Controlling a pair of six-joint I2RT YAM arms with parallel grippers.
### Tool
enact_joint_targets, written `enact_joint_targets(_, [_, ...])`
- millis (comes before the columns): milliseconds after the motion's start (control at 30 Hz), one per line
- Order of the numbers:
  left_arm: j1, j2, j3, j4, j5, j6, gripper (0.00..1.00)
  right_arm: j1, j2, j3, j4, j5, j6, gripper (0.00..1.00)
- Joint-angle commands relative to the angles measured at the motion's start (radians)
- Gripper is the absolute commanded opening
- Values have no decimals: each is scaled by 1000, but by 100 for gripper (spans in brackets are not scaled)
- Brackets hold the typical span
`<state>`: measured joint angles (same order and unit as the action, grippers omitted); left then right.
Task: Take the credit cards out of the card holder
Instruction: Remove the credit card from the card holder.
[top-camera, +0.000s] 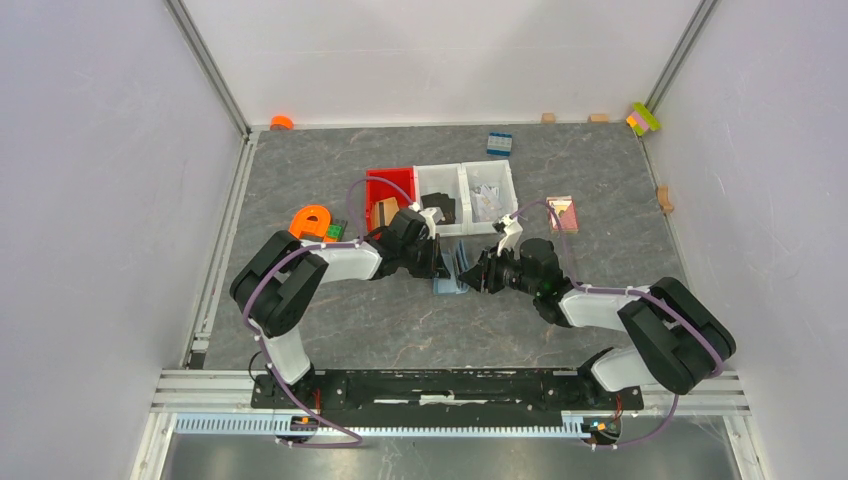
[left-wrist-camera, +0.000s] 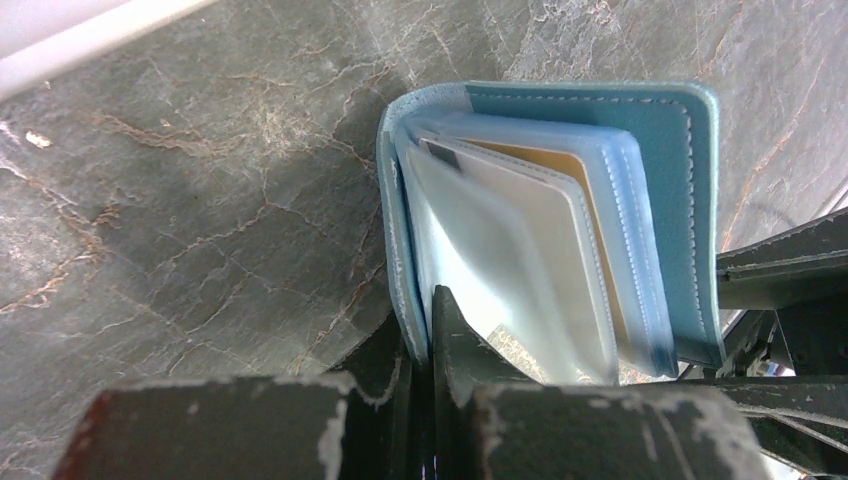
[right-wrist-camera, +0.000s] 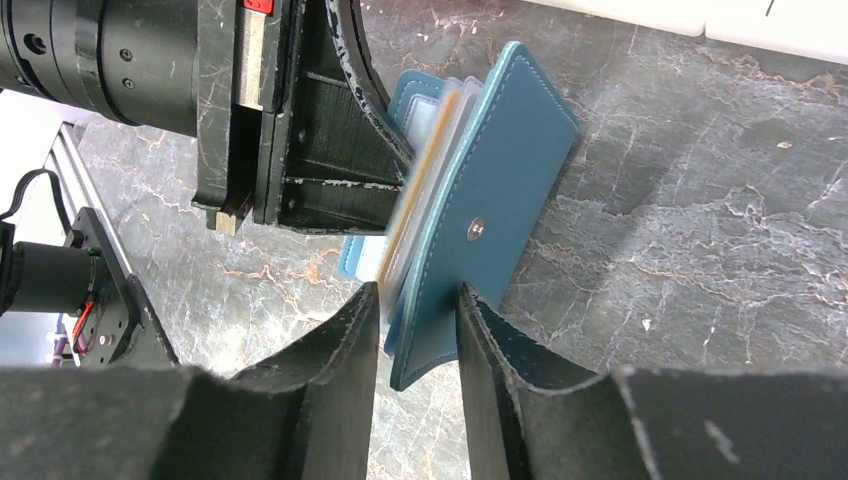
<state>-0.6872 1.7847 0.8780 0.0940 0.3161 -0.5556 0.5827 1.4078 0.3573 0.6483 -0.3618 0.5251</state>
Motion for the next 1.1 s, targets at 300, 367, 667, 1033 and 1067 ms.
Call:
enact_joint_targets(300, [-9, 8, 24, -22, -5, 46, 2, 6, -40, 16, -95, 78, -44, 35])
enact_joint_targets(367, [-9, 5, 24, -22, -3, 45, 2, 6, -37, 32, -145, 121, -58, 36])
enact_joint_targets(667, [-9, -8, 19, -27, -8, 51, 2, 6, -73, 37, -215, 227, -74, 50])
enact_joint_targets(1033, [-9, -17, 18, -31, -6, 58, 2, 2, -110, -31, -42, 127, -48, 65])
enact_joint_targets(1067, [-9, -18, 18, -31, -7, 58, 2, 2, -116, -37, -27, 120, -45, 67])
